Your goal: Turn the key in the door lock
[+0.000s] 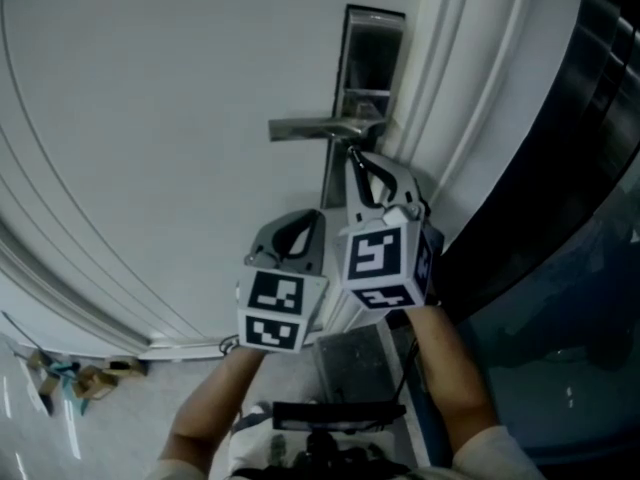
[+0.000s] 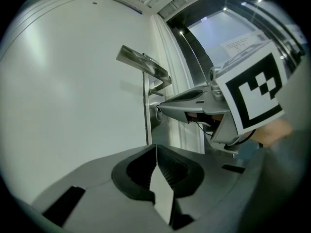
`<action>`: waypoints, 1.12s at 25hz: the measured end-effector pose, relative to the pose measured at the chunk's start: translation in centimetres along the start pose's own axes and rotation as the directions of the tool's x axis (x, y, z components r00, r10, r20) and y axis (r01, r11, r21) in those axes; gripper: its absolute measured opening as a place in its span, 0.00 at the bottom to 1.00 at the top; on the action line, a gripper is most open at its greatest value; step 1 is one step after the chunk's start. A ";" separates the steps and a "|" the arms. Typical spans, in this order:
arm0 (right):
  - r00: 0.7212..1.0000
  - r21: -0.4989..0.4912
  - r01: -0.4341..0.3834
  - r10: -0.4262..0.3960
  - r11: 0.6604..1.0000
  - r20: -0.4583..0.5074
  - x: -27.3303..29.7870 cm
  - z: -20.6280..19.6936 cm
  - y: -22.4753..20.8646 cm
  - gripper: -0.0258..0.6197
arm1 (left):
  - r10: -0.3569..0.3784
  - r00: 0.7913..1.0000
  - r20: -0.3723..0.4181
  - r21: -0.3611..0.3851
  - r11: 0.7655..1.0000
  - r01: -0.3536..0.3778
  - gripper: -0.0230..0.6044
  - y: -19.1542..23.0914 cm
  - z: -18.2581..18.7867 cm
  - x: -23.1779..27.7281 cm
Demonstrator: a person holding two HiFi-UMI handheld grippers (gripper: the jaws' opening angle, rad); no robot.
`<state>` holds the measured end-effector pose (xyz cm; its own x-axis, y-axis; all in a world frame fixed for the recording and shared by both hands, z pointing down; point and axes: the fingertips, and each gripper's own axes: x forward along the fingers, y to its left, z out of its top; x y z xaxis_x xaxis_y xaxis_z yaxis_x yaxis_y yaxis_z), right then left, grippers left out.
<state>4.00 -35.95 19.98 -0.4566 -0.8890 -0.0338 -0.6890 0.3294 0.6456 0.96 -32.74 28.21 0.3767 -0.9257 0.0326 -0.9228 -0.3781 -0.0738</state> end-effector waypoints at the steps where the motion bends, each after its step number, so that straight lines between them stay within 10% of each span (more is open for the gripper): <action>1: 1.000 0.058 -0.014 0.014 0.998 0.005 0.0 0.1 -0.1 0.07 | -0.002 1.000 0.000 -0.001 1.000 0.002 0.08 0.2 0.0 0.0; 5: 0.997 0.374 -0.069 0.056 0.925 0.043 -0.1 -0.1 -1.1 0.08 | -0.021 1.000 0.010 0.003 1.000 0.021 0.08 0.8 0.4 -0.1; 9: 0.995 0.622 -0.099 0.067 0.777 0.075 0.0 -0.5 -1.7 0.09 | -0.045 0.999 0.023 0.022 0.999 0.044 0.08 1.2 0.9 -0.2; 16: 0.977 0.944 -0.211 0.054 0.253 0.204 0.2 -1.4 -2.4 0.11 | -0.101 0.994 0.041 0.051 0.994 0.099 0.08 1.4 1.9 -0.7; 25: 0.953 0.913 -0.296 -0.025 -0.280 0.301 0.0 -2.6 -2.5 0.14 | -0.138 0.989 0.052 0.065 0.989 0.135 0.08 1.0 2.3 -0.9; 28: 0.940 0.863 -0.328 -0.043 -0.384 0.338 0.1 -2.7 -2.4 0.16 | -0.144 0.988 0.055 0.061 0.988 0.141 0.08 0.8 2.2 -0.8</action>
<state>7.13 -37.73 20.46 -0.5898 -0.7426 -0.3175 -0.0717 0.4397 -0.8953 0.06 -32.30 25.89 0.5098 -0.8602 -0.0119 -0.8538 -0.5043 -0.1295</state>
